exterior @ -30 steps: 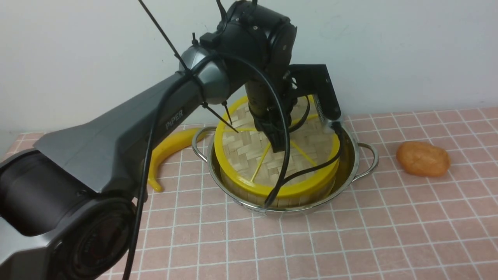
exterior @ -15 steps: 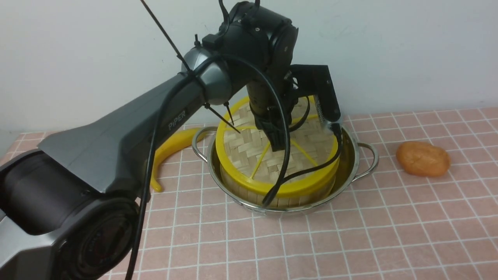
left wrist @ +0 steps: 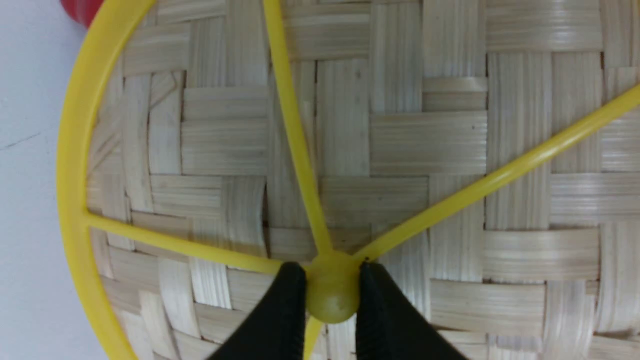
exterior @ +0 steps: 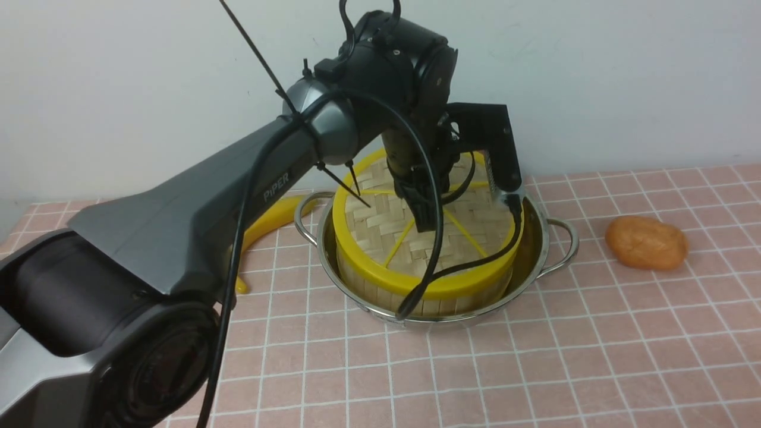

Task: Place the steamer in the pot on the pink tablecloth, and put the lid on the steamer.
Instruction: 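Place the yellow bamboo steamer lid onto the steamer in the pot with the left gripper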

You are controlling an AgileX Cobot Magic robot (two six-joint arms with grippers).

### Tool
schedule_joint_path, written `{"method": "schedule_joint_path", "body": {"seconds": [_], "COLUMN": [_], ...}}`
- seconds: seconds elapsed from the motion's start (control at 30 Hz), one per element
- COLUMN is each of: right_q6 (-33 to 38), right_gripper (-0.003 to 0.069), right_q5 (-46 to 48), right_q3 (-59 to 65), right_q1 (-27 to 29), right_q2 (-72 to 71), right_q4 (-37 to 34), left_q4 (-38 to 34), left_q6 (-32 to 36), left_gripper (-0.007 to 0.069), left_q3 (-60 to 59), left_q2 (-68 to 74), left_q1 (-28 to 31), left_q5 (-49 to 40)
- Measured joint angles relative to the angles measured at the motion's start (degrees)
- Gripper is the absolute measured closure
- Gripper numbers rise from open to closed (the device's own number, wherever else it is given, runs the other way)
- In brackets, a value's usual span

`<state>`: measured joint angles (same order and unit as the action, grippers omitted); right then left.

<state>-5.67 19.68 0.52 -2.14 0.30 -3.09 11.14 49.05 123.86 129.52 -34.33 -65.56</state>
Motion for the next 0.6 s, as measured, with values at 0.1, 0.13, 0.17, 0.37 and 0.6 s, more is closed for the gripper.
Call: {"method": "schedule_joint_path", "body": {"seconds": [0.1, 0.13, 0.17, 0.37, 0.6], "right_q6": [0.0, 0.0, 0.0, 0.0, 0.0], "right_gripper": [0.0419, 0.0419, 0.0419, 0.0419, 0.0419], "right_q5": [0.0, 0.0, 0.0, 0.0, 0.0], "right_q3": [0.0, 0.0, 0.0, 0.0, 0.0], "right_q1": [0.0, 0.0, 0.0, 0.0, 0.0], "right_q2": [0.0, 0.0, 0.0, 0.0, 0.0], "right_q4": [0.0, 0.0, 0.0, 0.0, 0.0], "left_q4": [-0.16, -0.21, -0.53, -3.87, -7.39], "left_q6": [0.06, 0.06, 0.06, 1.75, 5.77], "left_gripper": [0.0508, 0.0508, 0.0508, 0.0508, 0.0508], "left_q3": [0.0, 0.0, 0.0, 0.0, 0.0], "left_q2": [0.0, 0.0, 0.0, 0.0, 0.64], "left_q1": [0.2, 0.27, 0.49, 2.08, 2.64], "left_q5": [0.04, 0.07, 0.24, 1.22, 1.39]}}
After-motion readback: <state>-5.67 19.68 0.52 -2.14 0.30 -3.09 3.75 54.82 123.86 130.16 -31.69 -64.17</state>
